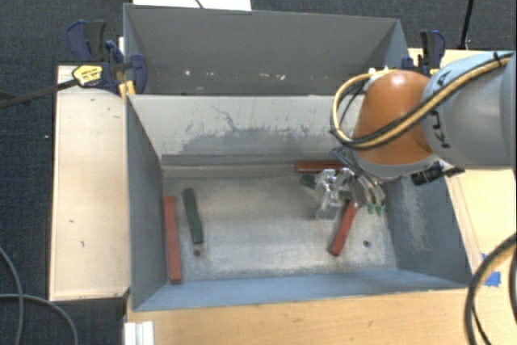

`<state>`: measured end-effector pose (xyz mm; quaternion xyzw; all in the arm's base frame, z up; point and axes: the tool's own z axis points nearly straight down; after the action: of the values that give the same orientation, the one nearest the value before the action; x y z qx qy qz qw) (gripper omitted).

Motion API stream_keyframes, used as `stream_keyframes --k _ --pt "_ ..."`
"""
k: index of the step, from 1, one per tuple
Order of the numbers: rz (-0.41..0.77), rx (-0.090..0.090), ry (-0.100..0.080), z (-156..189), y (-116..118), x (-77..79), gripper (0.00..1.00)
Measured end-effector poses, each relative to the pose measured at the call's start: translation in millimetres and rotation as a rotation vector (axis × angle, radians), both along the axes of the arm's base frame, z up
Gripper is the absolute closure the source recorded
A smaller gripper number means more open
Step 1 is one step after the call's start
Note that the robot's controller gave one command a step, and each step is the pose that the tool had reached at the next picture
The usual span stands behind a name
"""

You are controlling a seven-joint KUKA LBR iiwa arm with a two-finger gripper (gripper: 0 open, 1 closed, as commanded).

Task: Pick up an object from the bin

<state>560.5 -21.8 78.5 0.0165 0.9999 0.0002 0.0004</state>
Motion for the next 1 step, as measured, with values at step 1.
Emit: stream_keyframes --k 1 --pt "-0.001 0.000 -0.001 0.3 0.2 0.3 0.00"
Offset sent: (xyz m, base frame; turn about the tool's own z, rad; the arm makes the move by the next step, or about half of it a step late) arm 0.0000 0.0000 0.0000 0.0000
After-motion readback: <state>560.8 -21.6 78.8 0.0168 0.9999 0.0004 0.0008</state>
